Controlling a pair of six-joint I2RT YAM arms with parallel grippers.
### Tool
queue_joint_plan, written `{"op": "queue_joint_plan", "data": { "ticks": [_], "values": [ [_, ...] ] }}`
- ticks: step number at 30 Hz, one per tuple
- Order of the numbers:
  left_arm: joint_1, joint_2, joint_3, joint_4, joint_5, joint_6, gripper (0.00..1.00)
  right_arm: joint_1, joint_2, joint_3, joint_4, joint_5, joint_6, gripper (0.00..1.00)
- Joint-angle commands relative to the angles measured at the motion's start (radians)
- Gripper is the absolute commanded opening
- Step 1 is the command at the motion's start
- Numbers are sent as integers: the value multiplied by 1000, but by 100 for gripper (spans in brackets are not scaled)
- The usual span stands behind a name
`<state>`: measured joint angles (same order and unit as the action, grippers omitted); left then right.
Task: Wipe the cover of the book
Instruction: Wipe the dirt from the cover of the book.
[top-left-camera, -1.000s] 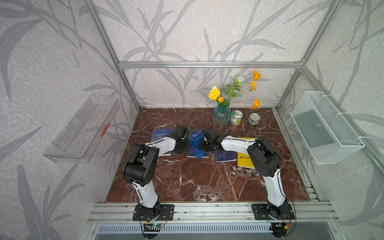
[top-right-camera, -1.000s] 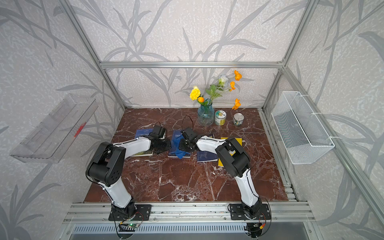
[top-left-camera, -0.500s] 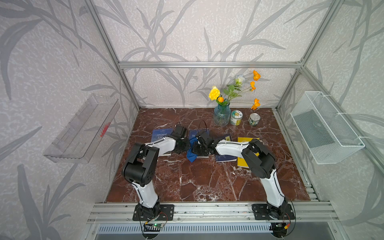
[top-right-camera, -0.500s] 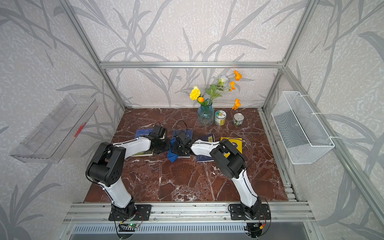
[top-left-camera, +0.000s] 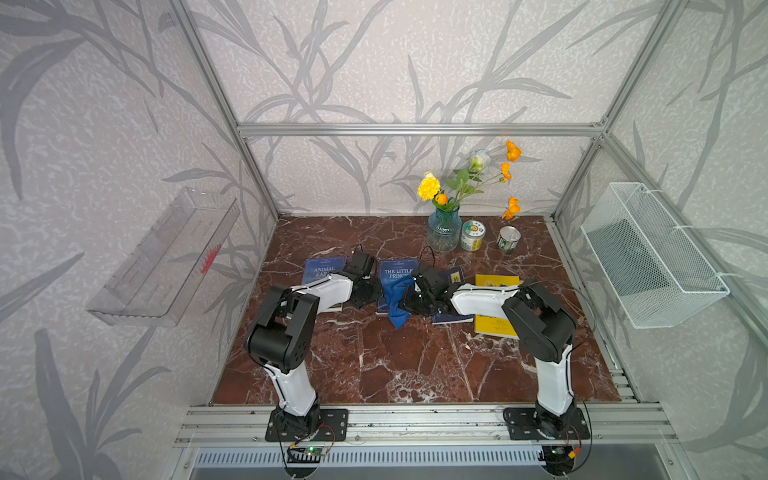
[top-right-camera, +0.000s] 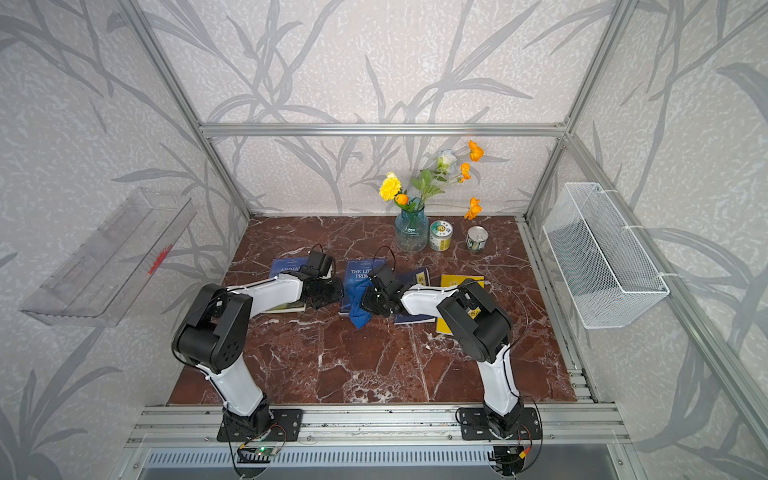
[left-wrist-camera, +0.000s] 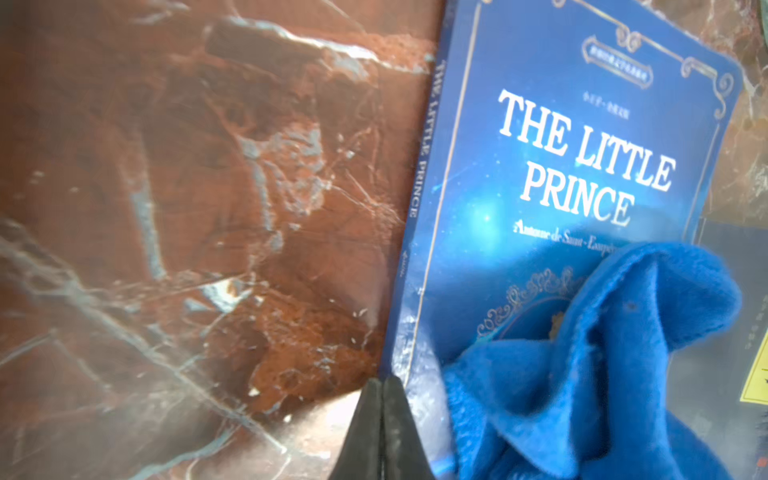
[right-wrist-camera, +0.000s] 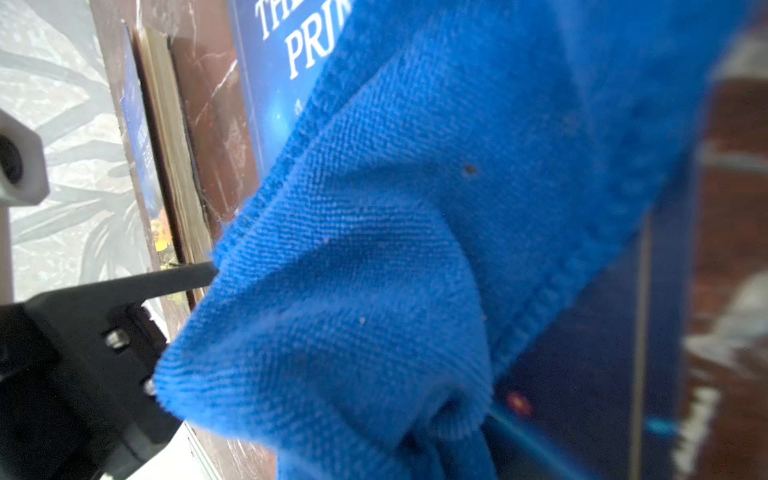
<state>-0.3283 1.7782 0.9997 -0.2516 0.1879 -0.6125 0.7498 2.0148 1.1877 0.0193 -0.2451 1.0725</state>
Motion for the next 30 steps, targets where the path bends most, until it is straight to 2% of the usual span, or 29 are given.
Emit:
{"op": "queue_joint_plan", "data": {
  "ticks": [1,6,8,18,21,30],
  "values": [
    [0,53,-29,-96,-27,5,6,-13,114,-18,-329,129,-18,10],
    [0,49,-33,-92,-25,5,6,21,260,219,-423,115,-31,10],
    [0,50,-33,-92,-25,5,6,20,283,252,-425,105,-18,10],
    [0,51,-29,-93,-23,4,6,-114,128,44,-364,133,-43,10],
    [0,52,-28,-95,-24,4,6,-111,119,66,-391,149,-65,10],
    [0,51,-29,-97,-25,6,6,-11,336,376,-486,166,-59,10]
  ]
}}
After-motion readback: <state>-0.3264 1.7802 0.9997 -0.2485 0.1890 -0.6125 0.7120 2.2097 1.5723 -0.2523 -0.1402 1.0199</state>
